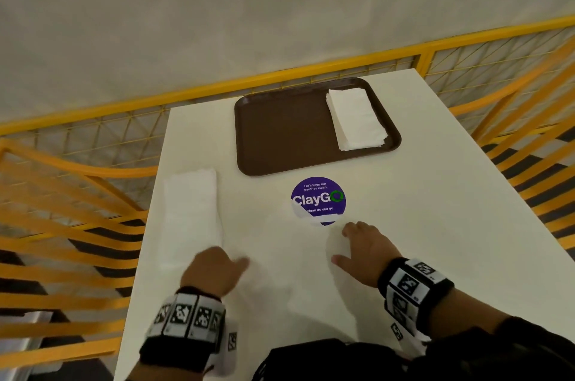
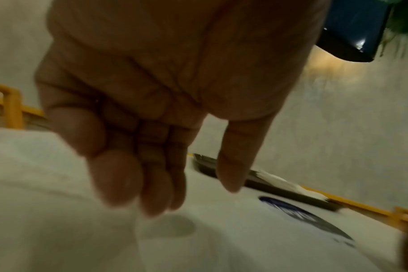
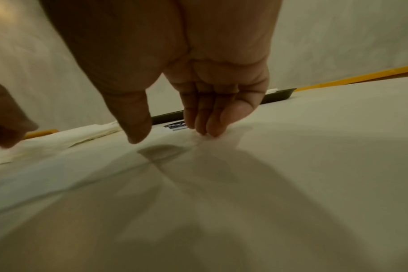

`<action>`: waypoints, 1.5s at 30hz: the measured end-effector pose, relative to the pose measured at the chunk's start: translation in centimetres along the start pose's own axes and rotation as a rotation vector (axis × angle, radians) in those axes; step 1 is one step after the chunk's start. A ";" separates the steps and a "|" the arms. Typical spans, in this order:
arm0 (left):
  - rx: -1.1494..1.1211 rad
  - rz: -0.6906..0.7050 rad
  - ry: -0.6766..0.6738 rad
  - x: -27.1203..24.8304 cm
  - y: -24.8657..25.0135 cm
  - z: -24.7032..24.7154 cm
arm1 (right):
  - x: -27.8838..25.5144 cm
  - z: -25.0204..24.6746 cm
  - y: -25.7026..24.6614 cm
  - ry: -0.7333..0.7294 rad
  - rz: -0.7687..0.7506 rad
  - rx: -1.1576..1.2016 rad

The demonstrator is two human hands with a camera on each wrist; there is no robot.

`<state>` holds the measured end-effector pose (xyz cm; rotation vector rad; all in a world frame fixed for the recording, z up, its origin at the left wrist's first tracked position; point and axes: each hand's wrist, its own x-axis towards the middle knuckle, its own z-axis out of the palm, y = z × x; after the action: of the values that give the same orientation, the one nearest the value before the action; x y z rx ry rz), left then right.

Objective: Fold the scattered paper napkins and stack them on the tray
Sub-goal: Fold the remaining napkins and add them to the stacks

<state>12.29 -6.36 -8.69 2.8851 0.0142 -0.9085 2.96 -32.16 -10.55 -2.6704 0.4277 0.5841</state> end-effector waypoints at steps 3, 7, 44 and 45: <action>-0.071 0.009 -0.039 -2.0 0.6 3.0 | 0.3 -0.4 -0.7 -0.034 0.022 0.062; -0.168 -0.043 0.099 -2.4 1.3 5.0 | -0.2 -0.2 -0.7 -0.104 0.058 0.110; -1.231 0.598 -0.192 -3.3 -1.3 -2.2 | -4.2 -8.0 1.2 0.145 -0.423 1.035; -1.205 0.614 -0.207 -3.7 -1.4 -2.7 | -4.4 -8.2 1.3 0.144 -0.442 1.035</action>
<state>10.74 -4.61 -4.53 1.5340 -0.2373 -0.6879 1.47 -35.85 -2.02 -1.7099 0.1000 -0.0078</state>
